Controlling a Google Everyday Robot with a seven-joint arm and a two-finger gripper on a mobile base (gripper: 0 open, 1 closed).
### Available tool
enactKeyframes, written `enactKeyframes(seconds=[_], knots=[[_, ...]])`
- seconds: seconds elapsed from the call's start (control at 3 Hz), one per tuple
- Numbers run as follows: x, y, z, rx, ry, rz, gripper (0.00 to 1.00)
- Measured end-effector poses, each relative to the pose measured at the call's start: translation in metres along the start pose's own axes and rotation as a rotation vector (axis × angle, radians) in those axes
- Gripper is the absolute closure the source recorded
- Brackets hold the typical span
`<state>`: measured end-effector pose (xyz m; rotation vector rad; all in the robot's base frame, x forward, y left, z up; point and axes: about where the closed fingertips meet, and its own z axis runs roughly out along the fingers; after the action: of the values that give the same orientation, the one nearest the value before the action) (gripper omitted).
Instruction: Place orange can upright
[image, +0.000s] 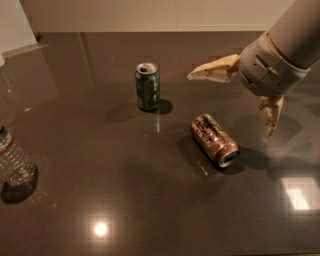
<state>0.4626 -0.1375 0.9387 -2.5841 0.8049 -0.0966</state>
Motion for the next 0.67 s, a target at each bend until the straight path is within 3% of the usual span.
enactKeyframes(seconds=[0.67], knots=[[-0.005, 0.016, 0.026, -0.108, 0.016, -0.412, 0.00]])
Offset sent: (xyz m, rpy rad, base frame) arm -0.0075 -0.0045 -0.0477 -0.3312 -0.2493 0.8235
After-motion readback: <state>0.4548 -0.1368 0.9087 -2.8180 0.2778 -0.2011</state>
